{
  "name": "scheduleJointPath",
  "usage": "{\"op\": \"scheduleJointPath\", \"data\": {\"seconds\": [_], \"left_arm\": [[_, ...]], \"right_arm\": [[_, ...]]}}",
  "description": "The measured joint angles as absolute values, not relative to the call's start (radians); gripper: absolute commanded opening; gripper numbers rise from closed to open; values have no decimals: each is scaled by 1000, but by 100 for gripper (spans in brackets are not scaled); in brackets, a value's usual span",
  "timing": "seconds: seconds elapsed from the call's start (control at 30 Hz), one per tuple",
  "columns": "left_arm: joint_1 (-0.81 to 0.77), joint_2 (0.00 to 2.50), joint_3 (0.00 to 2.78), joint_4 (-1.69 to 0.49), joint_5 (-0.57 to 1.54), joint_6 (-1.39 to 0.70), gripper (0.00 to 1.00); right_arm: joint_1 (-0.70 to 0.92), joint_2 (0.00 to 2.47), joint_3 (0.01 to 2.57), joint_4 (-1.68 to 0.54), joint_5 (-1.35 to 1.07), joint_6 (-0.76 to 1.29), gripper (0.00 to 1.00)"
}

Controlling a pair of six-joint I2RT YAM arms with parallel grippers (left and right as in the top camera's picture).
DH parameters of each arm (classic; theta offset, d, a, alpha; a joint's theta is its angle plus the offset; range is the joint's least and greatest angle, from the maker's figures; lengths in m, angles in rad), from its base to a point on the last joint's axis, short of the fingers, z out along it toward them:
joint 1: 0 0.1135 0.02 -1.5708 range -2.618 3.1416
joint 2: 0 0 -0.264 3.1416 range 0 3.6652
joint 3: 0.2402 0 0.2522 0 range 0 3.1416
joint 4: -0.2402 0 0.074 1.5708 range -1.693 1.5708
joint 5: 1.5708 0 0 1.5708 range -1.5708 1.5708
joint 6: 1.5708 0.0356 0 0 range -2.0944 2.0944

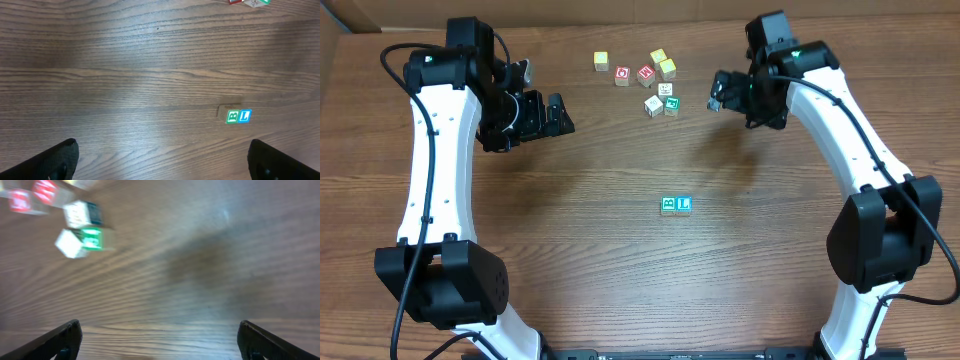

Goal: Flip 5 blocks
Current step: 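Raise the right gripper and move it back over the block cluster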

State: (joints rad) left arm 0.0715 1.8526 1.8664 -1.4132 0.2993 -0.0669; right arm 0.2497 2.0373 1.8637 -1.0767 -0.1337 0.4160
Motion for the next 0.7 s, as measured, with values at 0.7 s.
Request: {"op": "scheduleJointPath", "data": {"seconds": [0.7], "left_arm": [[72, 1853, 1866, -1413, 299, -67, 100]], "right_arm": [[336, 2076, 1964, -549, -143, 192, 100]]}}
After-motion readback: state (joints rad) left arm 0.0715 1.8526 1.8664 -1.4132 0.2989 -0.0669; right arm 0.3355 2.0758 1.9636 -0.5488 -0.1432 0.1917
